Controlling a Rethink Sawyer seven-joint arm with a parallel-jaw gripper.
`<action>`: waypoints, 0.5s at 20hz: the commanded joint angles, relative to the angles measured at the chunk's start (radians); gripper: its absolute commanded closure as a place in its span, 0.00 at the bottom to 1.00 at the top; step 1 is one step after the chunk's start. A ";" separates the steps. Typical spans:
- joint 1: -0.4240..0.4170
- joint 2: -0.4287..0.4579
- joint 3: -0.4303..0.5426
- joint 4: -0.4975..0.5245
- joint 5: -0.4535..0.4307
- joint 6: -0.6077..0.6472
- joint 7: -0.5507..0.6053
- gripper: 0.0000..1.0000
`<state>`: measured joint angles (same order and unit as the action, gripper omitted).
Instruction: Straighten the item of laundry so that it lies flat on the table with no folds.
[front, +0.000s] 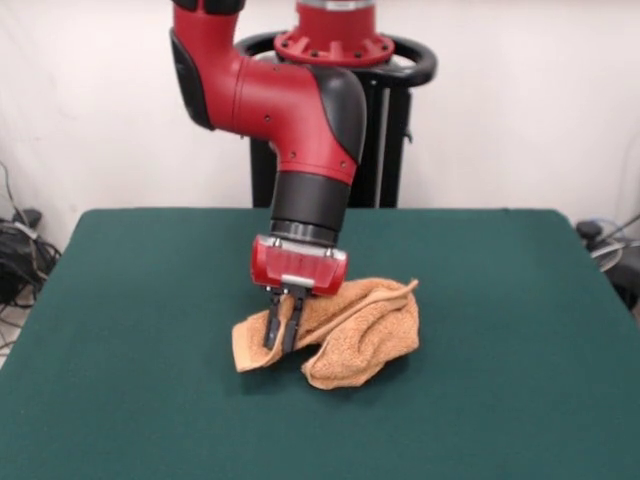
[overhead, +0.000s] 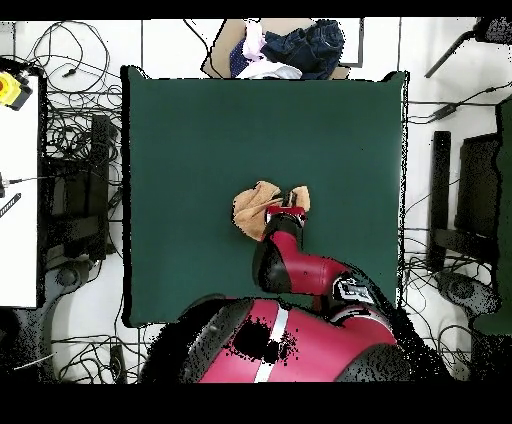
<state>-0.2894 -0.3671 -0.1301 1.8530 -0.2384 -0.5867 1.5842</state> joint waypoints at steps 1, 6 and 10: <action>0.038 -0.141 0.056 0.120 0.031 0.208 0.192 1.00; 0.062 -0.269 0.028 0.209 0.043 0.284 0.203 1.00; 0.079 -0.401 -0.006 0.277 0.058 0.385 0.201 1.00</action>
<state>-0.2454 -0.5765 -0.1363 1.9844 -0.2382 -0.4037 1.5842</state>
